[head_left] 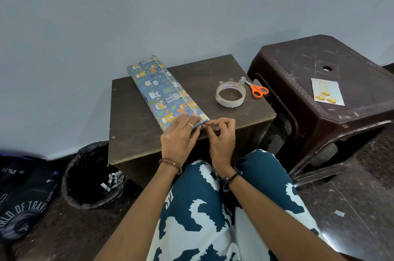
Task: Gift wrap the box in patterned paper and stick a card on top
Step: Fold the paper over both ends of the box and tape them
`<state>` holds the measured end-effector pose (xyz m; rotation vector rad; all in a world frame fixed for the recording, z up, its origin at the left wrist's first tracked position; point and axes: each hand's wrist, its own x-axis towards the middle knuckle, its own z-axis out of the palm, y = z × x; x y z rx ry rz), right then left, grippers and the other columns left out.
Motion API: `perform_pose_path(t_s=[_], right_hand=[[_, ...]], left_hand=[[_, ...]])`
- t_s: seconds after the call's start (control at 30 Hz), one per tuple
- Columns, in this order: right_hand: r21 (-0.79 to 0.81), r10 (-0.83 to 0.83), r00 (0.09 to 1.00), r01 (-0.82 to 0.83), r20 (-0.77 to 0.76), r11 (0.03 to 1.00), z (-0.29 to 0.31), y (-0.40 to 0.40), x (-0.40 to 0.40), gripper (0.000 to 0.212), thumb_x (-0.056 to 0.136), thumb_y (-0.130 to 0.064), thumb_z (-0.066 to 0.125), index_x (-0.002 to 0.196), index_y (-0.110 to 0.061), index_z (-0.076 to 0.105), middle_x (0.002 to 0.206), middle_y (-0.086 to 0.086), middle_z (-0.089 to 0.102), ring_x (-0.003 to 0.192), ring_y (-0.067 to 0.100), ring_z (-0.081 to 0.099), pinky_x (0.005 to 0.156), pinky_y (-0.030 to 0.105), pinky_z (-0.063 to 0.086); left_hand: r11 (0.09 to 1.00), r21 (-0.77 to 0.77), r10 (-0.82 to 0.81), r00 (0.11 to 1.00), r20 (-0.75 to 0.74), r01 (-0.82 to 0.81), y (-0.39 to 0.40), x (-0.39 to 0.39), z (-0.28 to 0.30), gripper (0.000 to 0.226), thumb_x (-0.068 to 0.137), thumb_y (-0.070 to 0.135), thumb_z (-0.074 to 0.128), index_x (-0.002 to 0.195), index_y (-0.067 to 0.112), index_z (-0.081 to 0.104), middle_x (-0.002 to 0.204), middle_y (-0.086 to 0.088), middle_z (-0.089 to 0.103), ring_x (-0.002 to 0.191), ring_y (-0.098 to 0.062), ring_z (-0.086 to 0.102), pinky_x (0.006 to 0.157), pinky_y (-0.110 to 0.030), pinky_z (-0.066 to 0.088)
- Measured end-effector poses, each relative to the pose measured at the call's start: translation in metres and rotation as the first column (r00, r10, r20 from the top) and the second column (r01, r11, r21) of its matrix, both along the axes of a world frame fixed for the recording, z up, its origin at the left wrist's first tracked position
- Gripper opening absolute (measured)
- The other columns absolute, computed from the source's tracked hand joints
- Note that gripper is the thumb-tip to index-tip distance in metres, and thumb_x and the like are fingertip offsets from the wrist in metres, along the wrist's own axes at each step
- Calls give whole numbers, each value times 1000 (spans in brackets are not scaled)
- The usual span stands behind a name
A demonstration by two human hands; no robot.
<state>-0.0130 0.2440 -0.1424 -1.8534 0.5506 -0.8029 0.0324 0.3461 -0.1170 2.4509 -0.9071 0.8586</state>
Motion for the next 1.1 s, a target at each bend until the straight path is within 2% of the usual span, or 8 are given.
perform_pose_path(t_s=[0.17, 0.3, 0.4, 0.53, 0.63, 0.73, 0.93, 1.1], right_hand=[[-117, -43, 999, 44, 14, 992, 2, 1, 0, 10, 81, -24, 67, 89, -20, 62, 98, -13, 37, 73, 18, 57, 67, 47, 50], [43, -116, 993, 115, 28, 992, 10, -2, -2, 42, 72, -21, 77, 94, -25, 42, 90, -19, 40, 64, 6, 55, 69, 50, 50], [75, -53, 999, 53, -4, 996, 13, -8, -4, 46, 71, -24, 78, 95, -32, 39, 73, -16, 53, 64, 5, 57, 77, 52, 48], [30, 71, 997, -70, -20, 997, 14, -18, -3, 46, 74, -34, 74, 102, -34, 38, 82, -21, 63, 69, 1, 62, 78, 51, 49], [-61, 115, 991, -119, -62, 991, 19, -26, -3, 50, 76, -34, 73, 112, -28, 39, 79, -19, 64, 69, 2, 61, 76, 49, 49], [-181, 177, 977, -197, -122, 964, 26, -35, 0, 53, 78, -29, 73, 119, -23, 40, 75, -17, 63, 69, 1, 60, 73, 45, 51], [13, 368, 921, -370, -126, 929, 31, -53, 7, 52, 77, -12, 74, 116, -22, 43, 71, -6, 69, 70, 9, 67, 73, 34, 57], [164, 482, 873, -467, -70, 869, 42, -60, 2, 41, 81, -9, 69, 115, -21, 49, 74, -7, 70, 75, 2, 67, 76, 12, 48]], left_hand=[[1000, -17, -12, 1000, 0, 12, 0, 0, -1, 21, 86, 33, 54, 95, 20, 68, 90, 5, 67, 95, -11, 64, 68, -20, 49], [1000, -16, -10, 1000, -18, 10, 0, 1, -1, 18, 84, 31, 57, 95, 21, 67, 92, 6, 66, 95, -11, 64, 68, -18, 47], [1000, -15, -13, 999, -30, 12, 0, -1, 1, 19, 84, 31, 56, 95, 21, 68, 92, 5, 66, 93, -11, 64, 67, -18, 47], [1000, -16, -3, 1000, 6, 3, -2, -4, 4, 17, 80, 32, 65, 91, 19, 68, 89, 3, 66, 92, -12, 64, 72, -19, 48], [1000, -19, 11, 999, 36, -10, -5, -6, 6, 18, 77, 30, 70, 88, 17, 67, 86, 2, 64, 90, -10, 55, 79, -21, 43], [999, 4, 36, 998, 50, -37, -8, -9, 5, 16, 75, 25, 72, 86, 16, 66, 84, 1, 62, 89, -13, 57, 78, -24, 49], [999, 35, 31, 999, -18, -30, -11, -10, 4, 19, 75, 19, 76, 88, 14, 63, 86, 0, 61, 88, -19, 62, 82, -32, 54], [1000, 29, 10, 1000, -22, -9, -10, -11, 8, 18, 74, 19, 76, 87, 14, 64, 85, 1, 61, 85, -17, 61, 77, -29, 54]])
